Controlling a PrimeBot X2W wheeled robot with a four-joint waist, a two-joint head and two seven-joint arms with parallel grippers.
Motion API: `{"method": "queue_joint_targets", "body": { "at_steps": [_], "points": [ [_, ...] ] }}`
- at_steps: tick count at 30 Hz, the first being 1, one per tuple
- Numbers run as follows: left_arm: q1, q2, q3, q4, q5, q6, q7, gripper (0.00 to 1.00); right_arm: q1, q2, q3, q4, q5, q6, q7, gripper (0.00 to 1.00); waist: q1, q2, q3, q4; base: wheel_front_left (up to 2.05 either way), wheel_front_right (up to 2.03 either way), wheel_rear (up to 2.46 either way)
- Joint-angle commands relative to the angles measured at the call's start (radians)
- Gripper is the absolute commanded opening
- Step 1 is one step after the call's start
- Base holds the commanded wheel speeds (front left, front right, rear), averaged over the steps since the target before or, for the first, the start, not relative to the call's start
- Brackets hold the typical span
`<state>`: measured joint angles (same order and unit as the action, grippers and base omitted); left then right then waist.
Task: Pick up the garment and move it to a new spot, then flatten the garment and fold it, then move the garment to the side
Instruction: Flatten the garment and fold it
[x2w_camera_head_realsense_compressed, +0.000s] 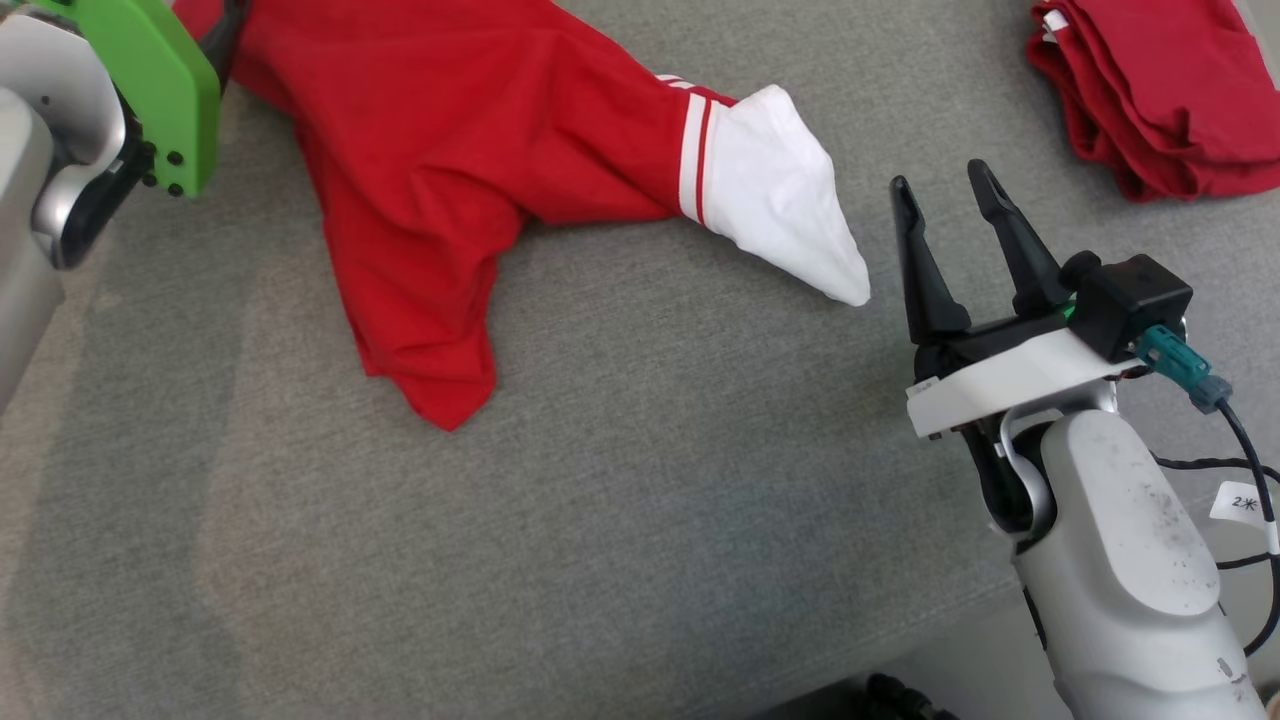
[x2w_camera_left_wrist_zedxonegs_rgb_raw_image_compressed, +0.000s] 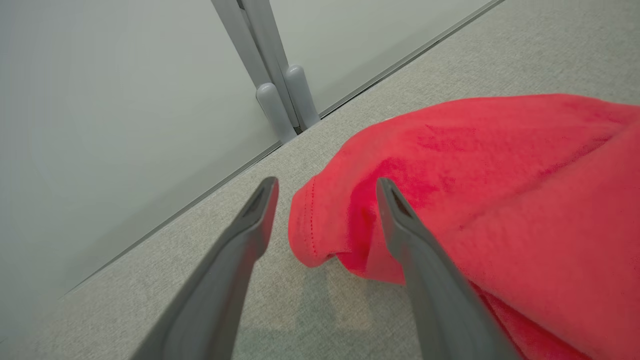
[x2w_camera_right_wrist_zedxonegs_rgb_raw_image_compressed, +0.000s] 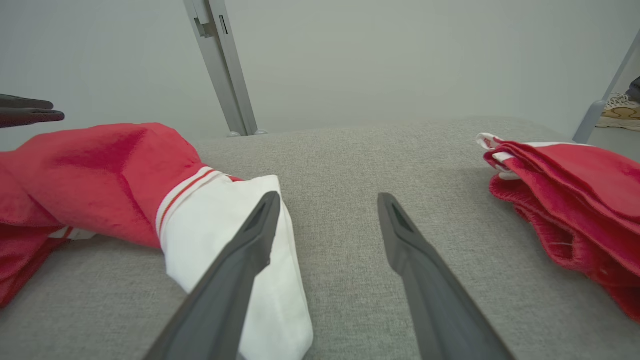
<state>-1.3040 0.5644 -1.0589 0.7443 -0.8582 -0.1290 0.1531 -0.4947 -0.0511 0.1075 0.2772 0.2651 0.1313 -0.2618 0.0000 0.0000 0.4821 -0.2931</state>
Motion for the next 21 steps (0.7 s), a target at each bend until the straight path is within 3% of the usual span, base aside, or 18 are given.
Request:
{"method": "queue_joint_targets", "body": {
  "at_steps": [1, 10, 11, 12, 13, 21],
  "points": [
    [-0.021, 0.014, -0.017, 0.002, -0.014, -0.003, -0.001, 1.00, -0.011, -0.001, 0.003, -0.009, 0.007, -0.001, -0.004, 1.00, 0.0000, 0.0000, 0.047, -0.047, 0.00, 0.00, 0.00],
    [-0.039, 0.031, -0.110, 0.079, -0.095, -0.003, 0.004, 1.00, -0.018, -0.001, 0.011, -0.011, 0.006, -0.001, -0.005, 1.00, 0.0000, 0.0000, 0.075, -0.072, 0.00, 0.00, 0.00],
    [-0.038, 0.027, -0.110, 0.093, -0.101, -0.003, -0.002, 0.79, -0.018, -0.001, 0.007, -0.012, 0.004, -0.001, -0.005, 1.00, 0.0000, 0.0000, 0.076, -0.070, 0.00, 0.00, 0.00],
    [-0.034, 0.022, -0.124, 0.102, -0.098, -0.003, -0.005, 0.30, -0.017, -0.001, 0.004, -0.012, 0.002, -0.001, -0.005, 1.00, 0.0000, 0.0000, 0.076, -0.067, 0.00, 0.00, 0.00],
    [-0.029, 0.018, -0.131, 0.109, -0.101, -0.003, -0.008, 0.00, -0.017, -0.001, 0.002, -0.011, -0.001, -0.001, -0.004, 1.00, 0.0000, 0.0000, 0.074, -0.065, 0.00, 0.00, 0.00],
    [-0.045, -0.037, -0.138, 0.150, -0.122, -0.003, -0.161, 0.00, -0.019, -0.002, -0.033, 0.009, -0.032, -0.001, -0.005, 1.00, 0.0000, 0.0000, 0.023, -0.014, 0.00, 0.00, 0.00]
  ]
}}
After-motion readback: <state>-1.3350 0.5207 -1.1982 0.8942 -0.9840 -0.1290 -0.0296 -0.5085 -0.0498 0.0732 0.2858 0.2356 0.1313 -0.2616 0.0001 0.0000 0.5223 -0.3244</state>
